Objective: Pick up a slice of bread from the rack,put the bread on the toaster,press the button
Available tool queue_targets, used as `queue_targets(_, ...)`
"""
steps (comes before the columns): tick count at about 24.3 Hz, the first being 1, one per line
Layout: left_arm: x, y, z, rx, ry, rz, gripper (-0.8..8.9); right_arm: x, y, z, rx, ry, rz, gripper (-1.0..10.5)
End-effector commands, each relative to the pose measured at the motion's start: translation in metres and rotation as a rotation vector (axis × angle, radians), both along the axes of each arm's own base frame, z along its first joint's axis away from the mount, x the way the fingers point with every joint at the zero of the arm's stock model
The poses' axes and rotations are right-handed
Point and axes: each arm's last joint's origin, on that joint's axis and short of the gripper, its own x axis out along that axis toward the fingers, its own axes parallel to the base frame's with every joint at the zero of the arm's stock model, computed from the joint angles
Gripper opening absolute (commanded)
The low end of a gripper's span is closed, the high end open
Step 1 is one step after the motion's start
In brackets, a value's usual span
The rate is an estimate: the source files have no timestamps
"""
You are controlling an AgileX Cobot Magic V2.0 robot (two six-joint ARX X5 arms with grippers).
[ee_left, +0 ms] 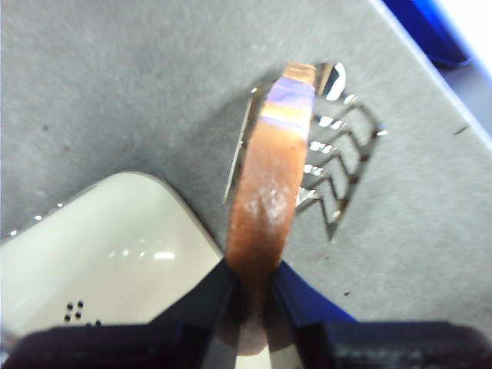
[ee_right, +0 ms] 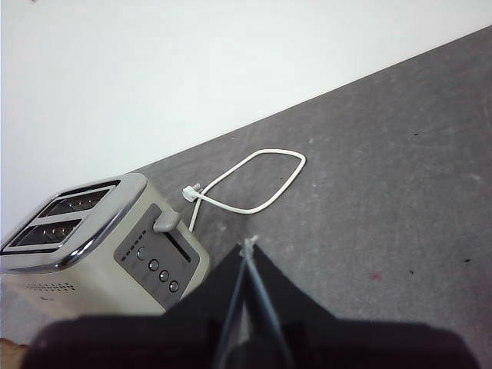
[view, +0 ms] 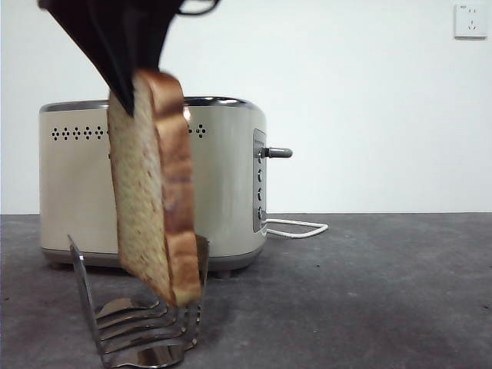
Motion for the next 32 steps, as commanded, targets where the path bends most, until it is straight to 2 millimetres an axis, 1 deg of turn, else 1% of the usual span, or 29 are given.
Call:
queue_targets(1, -0.013, 0.007, 0.014, -0.05, -0.026, -0.031, -0.05, -0.001, 0.0, 0.002, -0.011, -0.014, -0.006, 0.0)
queue_targets(5, -0.037, 0.029, 0.043, -0.159, -0.121, 0.028, -0.07, -0.001, 0.0, 0.002, -0.011, -0.014, -0.005, 0.0)
queue_targets(8, -0.048, 0.048, 0.061, -0.203, -0.229, 0.178, -0.09, -0.001, 0.0, 0.002, -0.011, -0.014, -0.005, 0.0)
queue_targets(11, -0.056, 0.063, 0.084, -0.248, -0.237, 0.341, -0.09, -0.001, 0.0, 0.002, -0.003, -0.011, -0.006, 0.0)
queue_targets(14, -0.059, 0.069, 0.121, -0.431, -0.255, 0.457, -0.09, -0.001, 0.0, 0.002, -0.003, -0.011, -0.009, 0.0)
queue_targets(17, -0.061, 0.071, 0.145, -0.519, -0.28, 0.474, -0.09, -0.001, 0.0, 0.002, -0.004, -0.011, -0.009, 0.0)
queue_targets(20, -0.059, 0.071, 0.163, -0.565, -0.337, 0.501, -0.09, -0.001, 0.0, 0.002, -0.003, -0.009, -0.009, 0.0)
queue_targets(23, -0.053, 0.067, 0.174, -0.575, -0.397, 0.546, -0.09, -0.001, 0.0, 0.001, -0.001, 0.001, -0.009, 0.0)
queue_targets(25, -0.047, 0.063, 0.175, -0.565, -0.415, 0.566, -0.1, -0.001, 0.0, 0.0, -0.002, 0.011, -0.009, 0.0)
queue_targets(27, -0.04, 0.057, 0.174, -0.548, -0.418, 0.581, -0.1, -0.001, 0.0, -0.001, -0.002, 0.02, -0.009, 0.0)
queue_targets(32, -0.021, 0.043, 0.162, -0.484, -0.405, 0.611, -0.1, -0.001, 0.0, -0.001, -0.001, 0.024, -0.005, 0.0)
